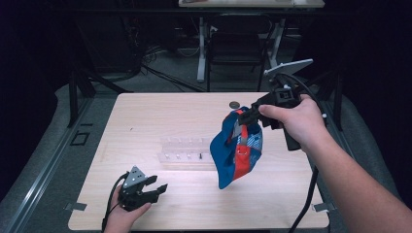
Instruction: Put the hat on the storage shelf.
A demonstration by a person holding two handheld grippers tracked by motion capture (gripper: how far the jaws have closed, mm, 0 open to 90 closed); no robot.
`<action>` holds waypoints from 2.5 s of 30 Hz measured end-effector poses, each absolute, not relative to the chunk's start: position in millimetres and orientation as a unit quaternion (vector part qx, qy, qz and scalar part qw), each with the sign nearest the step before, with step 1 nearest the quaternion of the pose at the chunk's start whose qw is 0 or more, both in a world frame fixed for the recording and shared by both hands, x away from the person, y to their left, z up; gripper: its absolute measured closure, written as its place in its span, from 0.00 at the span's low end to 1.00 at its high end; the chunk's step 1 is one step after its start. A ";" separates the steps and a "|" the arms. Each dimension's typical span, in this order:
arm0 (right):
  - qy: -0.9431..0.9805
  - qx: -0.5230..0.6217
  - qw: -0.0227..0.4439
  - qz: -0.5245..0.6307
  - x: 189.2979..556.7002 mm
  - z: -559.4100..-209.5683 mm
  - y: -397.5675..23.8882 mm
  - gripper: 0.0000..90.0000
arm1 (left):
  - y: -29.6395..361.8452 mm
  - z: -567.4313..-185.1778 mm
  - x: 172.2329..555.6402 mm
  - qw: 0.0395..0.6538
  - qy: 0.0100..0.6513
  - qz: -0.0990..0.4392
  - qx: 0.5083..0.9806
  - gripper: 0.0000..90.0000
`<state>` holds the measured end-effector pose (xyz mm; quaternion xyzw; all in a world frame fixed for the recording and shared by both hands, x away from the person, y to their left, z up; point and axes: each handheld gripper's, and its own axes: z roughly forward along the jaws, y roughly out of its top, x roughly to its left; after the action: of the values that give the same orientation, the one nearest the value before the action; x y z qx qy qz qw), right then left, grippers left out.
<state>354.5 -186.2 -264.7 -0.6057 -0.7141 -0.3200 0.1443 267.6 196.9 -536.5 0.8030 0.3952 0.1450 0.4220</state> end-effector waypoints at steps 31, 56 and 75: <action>-0.685 -0.607 0.152 -0.373 388.9 -253.8 -161.8 0.87 | 102.6 -471.3 280.7 0.453 0.299 0.163 0.824 0.57; -0.687 -0.594 0.162 -0.385 394.4 -257.3 -138.9 0.87 | 90.3 -473.1 297.2 0.412 0.301 0.204 0.836 0.89; -0.691 -0.587 0.163 -0.389 403.2 -271.5 -120.6 0.87 | 106.2 -480.8 311.4 0.416 0.321 0.205 0.826 0.98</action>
<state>403.2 -120.6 -271.5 -0.5872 -0.6907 -0.3894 0.1631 311.4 106.2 -480.8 0.8256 0.3209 0.2052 0.4162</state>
